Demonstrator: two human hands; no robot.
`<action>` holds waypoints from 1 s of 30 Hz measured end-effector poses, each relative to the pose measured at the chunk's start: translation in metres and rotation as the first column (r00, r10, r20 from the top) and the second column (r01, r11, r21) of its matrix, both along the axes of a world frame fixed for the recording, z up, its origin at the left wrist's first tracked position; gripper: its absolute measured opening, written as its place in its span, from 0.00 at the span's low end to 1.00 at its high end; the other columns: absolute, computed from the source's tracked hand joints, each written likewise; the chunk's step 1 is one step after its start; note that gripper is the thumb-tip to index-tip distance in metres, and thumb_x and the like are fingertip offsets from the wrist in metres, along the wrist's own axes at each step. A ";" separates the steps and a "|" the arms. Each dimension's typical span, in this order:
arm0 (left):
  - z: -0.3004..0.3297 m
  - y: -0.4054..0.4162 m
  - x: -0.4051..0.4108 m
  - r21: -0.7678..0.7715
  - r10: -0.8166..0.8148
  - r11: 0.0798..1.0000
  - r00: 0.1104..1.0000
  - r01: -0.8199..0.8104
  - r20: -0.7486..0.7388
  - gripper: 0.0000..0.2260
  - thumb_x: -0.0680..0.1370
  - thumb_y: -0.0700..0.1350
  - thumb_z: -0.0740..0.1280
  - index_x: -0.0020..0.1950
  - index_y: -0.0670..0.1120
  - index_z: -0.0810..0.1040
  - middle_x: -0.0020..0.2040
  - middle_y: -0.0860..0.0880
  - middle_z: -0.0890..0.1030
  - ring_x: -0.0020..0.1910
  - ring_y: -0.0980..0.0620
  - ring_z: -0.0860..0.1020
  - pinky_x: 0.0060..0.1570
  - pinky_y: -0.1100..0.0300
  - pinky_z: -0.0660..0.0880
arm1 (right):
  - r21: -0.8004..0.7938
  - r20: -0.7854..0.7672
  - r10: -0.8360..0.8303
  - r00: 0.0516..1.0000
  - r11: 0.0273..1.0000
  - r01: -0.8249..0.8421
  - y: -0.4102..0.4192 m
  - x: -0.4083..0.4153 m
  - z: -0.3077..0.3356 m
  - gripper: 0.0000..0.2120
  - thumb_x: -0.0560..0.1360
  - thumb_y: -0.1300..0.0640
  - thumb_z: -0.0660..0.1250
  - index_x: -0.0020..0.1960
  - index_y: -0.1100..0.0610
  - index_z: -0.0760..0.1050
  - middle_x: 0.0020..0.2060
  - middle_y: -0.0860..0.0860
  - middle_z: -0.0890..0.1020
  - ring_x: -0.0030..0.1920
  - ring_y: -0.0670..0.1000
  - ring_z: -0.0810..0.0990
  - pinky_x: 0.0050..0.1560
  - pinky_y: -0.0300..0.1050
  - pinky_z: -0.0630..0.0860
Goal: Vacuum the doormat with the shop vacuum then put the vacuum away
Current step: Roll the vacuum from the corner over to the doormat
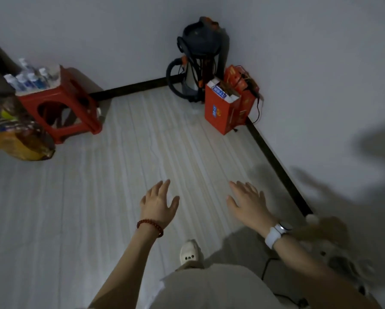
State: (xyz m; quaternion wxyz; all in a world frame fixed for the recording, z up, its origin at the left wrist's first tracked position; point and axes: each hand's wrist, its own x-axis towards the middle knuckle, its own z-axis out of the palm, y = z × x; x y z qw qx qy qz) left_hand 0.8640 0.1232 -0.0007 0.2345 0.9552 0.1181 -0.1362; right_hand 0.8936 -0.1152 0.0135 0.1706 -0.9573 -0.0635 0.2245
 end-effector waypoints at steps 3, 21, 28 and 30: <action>0.016 0.024 0.092 -0.002 -0.016 1.000 0.999 0.016 0.044 0.26 0.79 0.55 0.58 0.75 0.49 0.57 0.75 0.46 0.60 0.74 0.46 0.58 0.72 0.47 0.56 | 0.007 0.005 -0.024 1.000 1.000 0.024 0.022 0.077 0.009 0.24 0.80 0.47 0.50 0.75 0.50 0.53 0.75 0.49 0.57 0.75 0.54 0.50 0.73 0.62 0.48; 0.035 0.125 0.604 -0.001 0.108 0.994 0.988 -0.109 0.114 0.26 0.79 0.55 0.57 0.75 0.50 0.57 0.75 0.48 0.59 0.73 0.49 0.57 0.71 0.50 0.56 | 0.154 0.124 0.006 0.992 0.988 -0.025 0.142 0.611 0.007 0.40 0.67 0.39 0.44 0.67 0.64 0.69 0.63 0.62 0.74 0.64 0.61 0.72 0.65 0.54 0.67; 0.011 0.203 0.756 0.001 0.157 0.987 0.986 -0.158 0.050 0.26 0.79 0.55 0.57 0.75 0.51 0.56 0.75 0.48 0.59 0.74 0.49 0.57 0.71 0.49 0.55 | 0.175 0.189 0.029 0.981 0.983 -0.063 0.225 0.793 -0.001 0.29 0.72 0.49 0.52 0.67 0.64 0.69 0.63 0.61 0.75 0.64 0.60 0.72 0.63 0.53 0.67; 0.001 0.230 0.814 -0.010 0.127 0.992 0.991 -0.127 0.046 0.26 0.79 0.55 0.57 0.75 0.51 0.56 0.75 0.48 0.59 0.74 0.49 0.57 0.71 0.50 0.55 | 0.142 0.188 0.010 0.982 0.989 -0.038 0.247 0.848 -0.017 0.27 0.75 0.48 0.55 0.70 0.61 0.66 0.66 0.59 0.72 0.67 0.58 0.68 0.66 0.54 0.65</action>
